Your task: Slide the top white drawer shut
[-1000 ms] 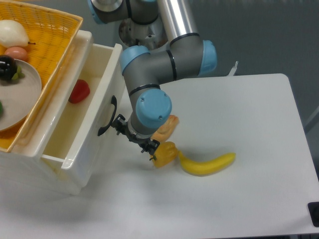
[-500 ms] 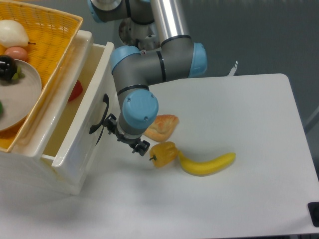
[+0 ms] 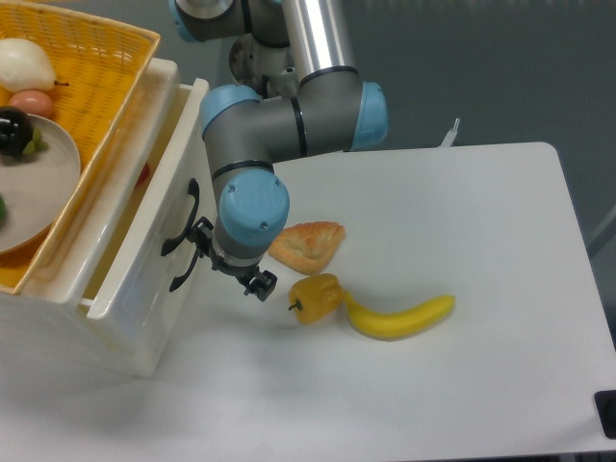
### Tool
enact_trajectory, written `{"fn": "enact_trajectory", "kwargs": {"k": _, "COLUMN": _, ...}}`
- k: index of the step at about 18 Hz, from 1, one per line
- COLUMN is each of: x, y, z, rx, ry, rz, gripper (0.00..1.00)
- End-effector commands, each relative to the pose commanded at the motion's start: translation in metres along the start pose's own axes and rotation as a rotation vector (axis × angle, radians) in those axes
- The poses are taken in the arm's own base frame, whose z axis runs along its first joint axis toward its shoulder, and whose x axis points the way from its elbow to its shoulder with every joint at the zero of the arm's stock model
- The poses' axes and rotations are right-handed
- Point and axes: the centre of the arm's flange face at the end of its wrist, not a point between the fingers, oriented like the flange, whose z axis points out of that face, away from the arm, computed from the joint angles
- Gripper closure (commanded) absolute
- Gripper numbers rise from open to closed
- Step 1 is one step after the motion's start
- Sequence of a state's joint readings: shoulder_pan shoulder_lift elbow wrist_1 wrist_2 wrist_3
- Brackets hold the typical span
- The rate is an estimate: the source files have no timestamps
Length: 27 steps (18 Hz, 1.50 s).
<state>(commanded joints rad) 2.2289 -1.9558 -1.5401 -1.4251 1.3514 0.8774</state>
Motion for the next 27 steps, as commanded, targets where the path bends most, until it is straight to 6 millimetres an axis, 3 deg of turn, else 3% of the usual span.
{"fn": "enact_trajectory", "kwargs": {"k": 22, "x": 0.011, "y": -0.007, "z": 0.003, "rx": -0.039, "ry": -0.031, "rz": 0.031, "gripper": 0.00}}
{"fn": "enact_trajectory", "kwargs": {"k": 27, "x": -0.008, "y": 0.005, "z": -0.012, "rx": -0.017, "ry": -0.048, "rz": 0.007, "gripper": 0.00}}
